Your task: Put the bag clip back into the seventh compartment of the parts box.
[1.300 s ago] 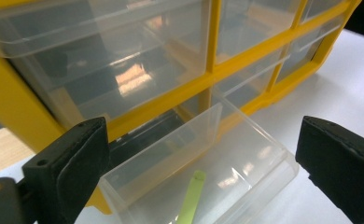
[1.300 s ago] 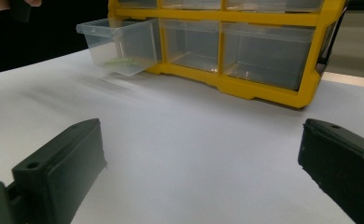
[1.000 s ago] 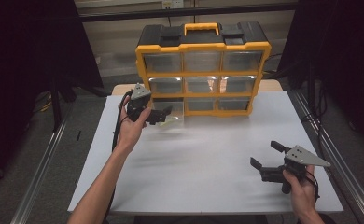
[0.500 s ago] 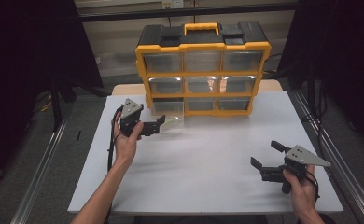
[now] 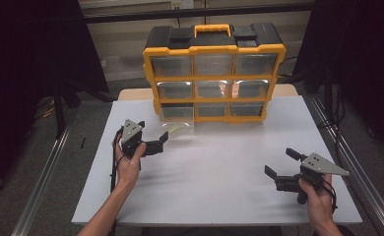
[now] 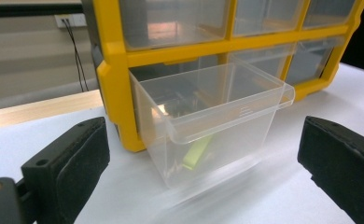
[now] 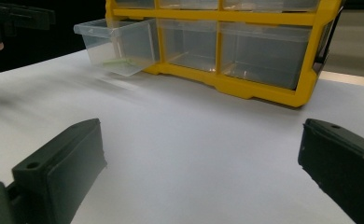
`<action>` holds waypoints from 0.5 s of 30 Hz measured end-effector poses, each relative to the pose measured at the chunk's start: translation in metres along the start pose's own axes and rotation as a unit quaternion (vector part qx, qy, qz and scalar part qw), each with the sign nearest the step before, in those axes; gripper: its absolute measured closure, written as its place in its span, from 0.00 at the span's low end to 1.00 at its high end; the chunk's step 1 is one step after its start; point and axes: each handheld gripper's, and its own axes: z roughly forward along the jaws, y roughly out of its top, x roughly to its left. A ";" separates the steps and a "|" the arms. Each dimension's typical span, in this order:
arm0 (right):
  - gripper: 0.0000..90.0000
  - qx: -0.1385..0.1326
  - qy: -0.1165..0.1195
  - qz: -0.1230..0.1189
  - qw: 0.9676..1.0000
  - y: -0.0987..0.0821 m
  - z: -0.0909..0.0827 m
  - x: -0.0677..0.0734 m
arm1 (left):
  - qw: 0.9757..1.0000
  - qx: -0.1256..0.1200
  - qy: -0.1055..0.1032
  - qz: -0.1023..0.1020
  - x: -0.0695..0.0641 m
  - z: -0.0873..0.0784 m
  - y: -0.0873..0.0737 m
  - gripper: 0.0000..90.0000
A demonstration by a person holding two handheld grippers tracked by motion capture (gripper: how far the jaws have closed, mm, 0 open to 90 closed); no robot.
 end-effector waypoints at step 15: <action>0.00 -0.002 0.000 0.000 1.000 0.000 0.000 -0.001 | 0.999 -0.027 -0.012 -0.022 0.004 -0.040 -0.018 0.02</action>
